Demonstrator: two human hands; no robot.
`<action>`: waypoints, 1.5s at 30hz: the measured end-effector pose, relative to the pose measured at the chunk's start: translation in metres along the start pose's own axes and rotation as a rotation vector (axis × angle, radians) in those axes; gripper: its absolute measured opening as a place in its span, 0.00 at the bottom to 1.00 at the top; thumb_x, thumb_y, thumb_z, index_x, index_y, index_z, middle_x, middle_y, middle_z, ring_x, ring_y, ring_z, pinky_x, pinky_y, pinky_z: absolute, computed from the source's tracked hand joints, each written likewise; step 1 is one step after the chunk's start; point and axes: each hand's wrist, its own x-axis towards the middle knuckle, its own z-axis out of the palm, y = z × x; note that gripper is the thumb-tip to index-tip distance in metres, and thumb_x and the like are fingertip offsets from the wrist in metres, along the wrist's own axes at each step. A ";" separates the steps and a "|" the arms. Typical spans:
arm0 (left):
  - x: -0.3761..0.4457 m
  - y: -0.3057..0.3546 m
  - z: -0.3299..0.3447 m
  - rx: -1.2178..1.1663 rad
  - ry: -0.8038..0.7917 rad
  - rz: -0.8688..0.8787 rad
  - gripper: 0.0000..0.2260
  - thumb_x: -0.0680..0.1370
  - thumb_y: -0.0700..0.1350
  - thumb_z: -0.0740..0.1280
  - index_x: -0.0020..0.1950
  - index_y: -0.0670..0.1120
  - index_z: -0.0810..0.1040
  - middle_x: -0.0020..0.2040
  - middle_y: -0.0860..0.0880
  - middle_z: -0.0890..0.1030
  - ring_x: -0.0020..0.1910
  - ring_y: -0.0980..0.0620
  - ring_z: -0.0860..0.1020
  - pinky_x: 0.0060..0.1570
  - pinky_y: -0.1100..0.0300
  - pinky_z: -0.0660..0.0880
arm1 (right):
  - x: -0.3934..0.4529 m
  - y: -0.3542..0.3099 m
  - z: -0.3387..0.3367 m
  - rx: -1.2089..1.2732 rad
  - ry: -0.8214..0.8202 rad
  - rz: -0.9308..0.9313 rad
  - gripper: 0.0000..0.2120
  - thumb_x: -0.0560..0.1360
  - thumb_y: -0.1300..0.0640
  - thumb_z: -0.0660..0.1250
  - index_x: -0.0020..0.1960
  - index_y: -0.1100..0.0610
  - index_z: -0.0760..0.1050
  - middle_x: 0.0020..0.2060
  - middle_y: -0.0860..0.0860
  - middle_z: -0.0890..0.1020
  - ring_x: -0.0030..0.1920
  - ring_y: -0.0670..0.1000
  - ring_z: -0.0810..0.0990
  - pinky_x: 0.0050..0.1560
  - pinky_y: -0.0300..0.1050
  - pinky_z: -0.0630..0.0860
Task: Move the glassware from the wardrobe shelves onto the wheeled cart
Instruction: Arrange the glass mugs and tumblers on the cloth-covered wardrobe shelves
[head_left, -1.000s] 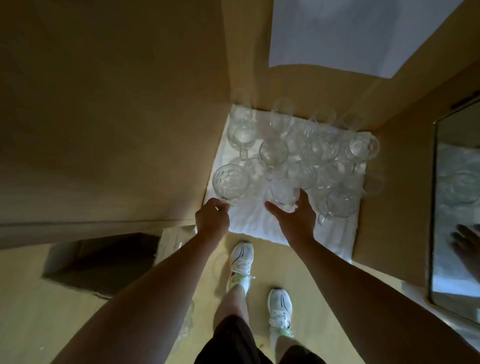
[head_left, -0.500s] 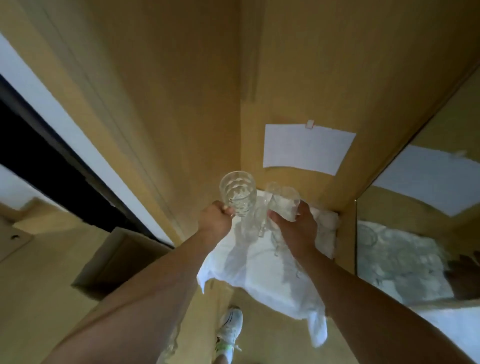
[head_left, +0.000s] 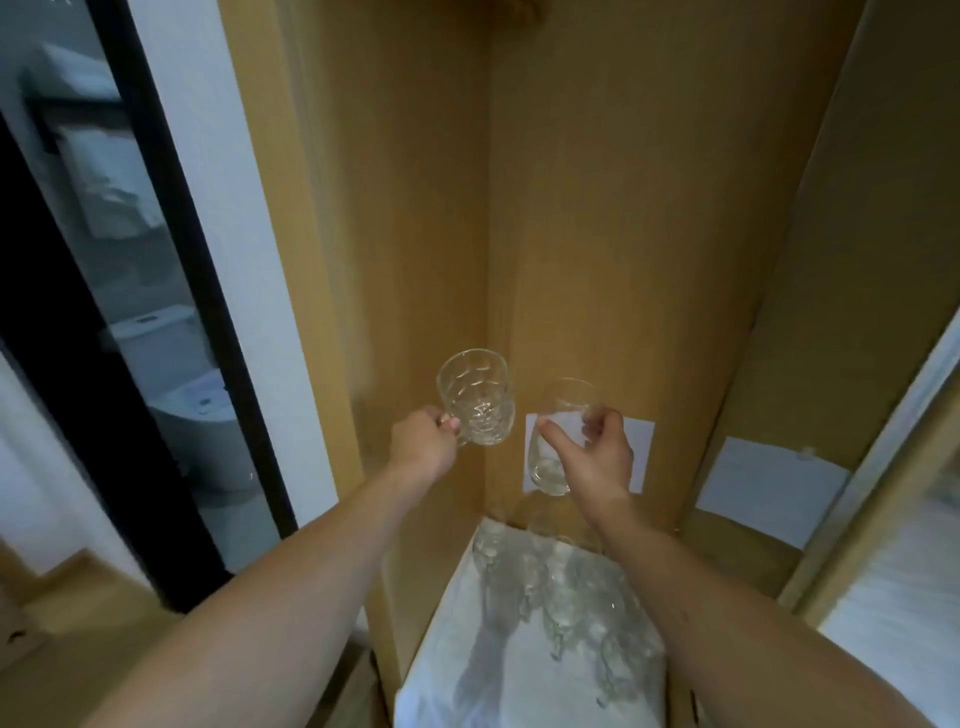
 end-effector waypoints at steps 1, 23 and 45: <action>-0.002 0.007 -0.009 -0.015 0.007 0.024 0.07 0.82 0.46 0.65 0.56 0.45 0.81 0.53 0.40 0.83 0.52 0.38 0.83 0.56 0.48 0.80 | -0.002 -0.010 -0.001 0.009 0.014 -0.023 0.31 0.61 0.33 0.76 0.55 0.49 0.70 0.50 0.43 0.77 0.56 0.48 0.78 0.58 0.48 0.75; -0.102 0.049 -0.107 -0.116 -0.274 0.386 0.10 0.84 0.45 0.64 0.62 0.45 0.79 0.54 0.45 0.82 0.30 0.52 0.83 0.31 0.61 0.79 | -0.163 -0.121 -0.073 -0.119 0.493 -0.190 0.42 0.61 0.24 0.69 0.64 0.52 0.72 0.42 0.48 0.79 0.43 0.47 0.79 0.42 0.41 0.74; -0.312 0.164 0.045 -0.138 -0.571 0.527 0.07 0.85 0.46 0.61 0.54 0.50 0.78 0.49 0.47 0.82 0.37 0.53 0.84 0.31 0.63 0.74 | -0.275 -0.095 -0.352 -0.234 0.860 -0.199 0.28 0.62 0.28 0.71 0.42 0.49 0.67 0.35 0.49 0.74 0.34 0.49 0.73 0.37 0.44 0.71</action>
